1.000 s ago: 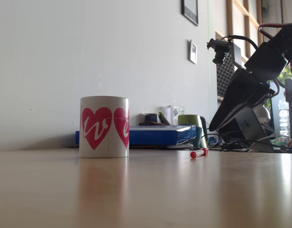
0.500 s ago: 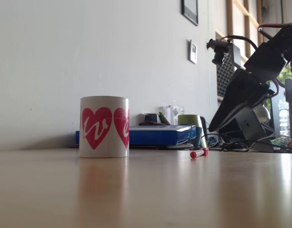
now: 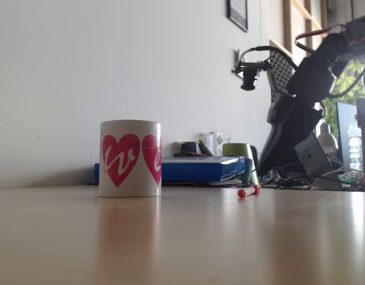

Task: Grab the pen and place it in the cup.

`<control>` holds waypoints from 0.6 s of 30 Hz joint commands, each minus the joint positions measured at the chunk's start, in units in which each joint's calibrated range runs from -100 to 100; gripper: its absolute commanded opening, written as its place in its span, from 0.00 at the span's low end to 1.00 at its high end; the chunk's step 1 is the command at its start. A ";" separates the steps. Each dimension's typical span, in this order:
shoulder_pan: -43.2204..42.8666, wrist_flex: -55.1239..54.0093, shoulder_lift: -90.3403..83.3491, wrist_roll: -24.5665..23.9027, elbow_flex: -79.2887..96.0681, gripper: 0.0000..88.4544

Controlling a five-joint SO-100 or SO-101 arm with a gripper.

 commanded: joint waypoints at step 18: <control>1.60 11.77 29.10 21.23 -30.04 0.14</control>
